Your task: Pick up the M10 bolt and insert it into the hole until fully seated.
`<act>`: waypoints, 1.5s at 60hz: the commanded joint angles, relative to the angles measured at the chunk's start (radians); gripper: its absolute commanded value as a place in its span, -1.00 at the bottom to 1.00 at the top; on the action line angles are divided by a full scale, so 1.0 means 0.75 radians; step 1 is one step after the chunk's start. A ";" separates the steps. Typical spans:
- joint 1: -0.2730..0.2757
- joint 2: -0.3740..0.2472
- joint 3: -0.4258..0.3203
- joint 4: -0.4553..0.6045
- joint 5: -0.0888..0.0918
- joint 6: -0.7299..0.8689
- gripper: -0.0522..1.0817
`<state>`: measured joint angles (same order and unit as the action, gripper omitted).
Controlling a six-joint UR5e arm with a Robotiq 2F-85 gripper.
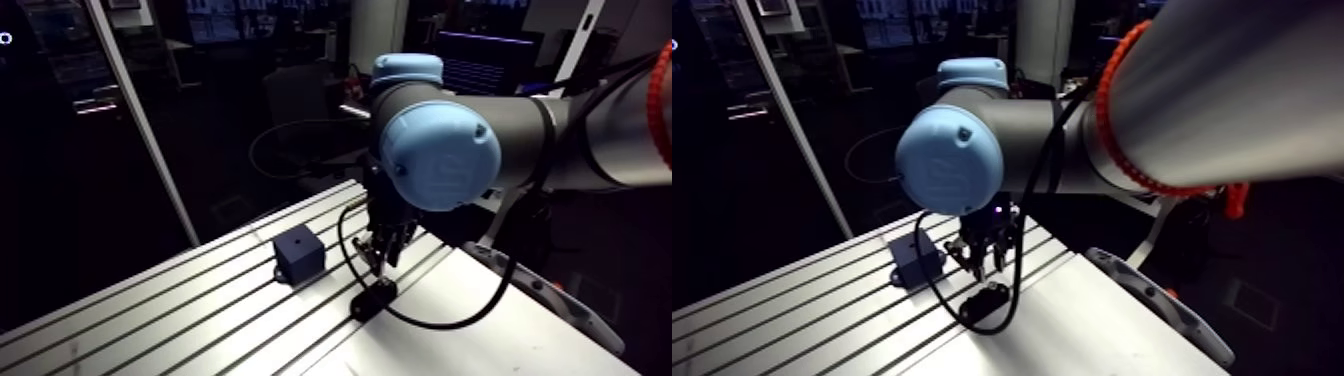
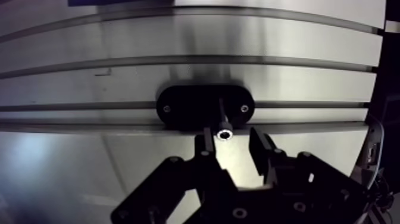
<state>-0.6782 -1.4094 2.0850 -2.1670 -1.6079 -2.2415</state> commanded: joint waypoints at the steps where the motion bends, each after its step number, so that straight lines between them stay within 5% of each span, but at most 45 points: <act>1: 0.000 0.005 0.008 0.000 -0.010 -0.001 0.08; 90: 0.000 0.052 0.025 -0.043 -0.023 0.003 0.13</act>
<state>-0.6779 -1.3700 2.0957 -2.1738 -1.6247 -2.2377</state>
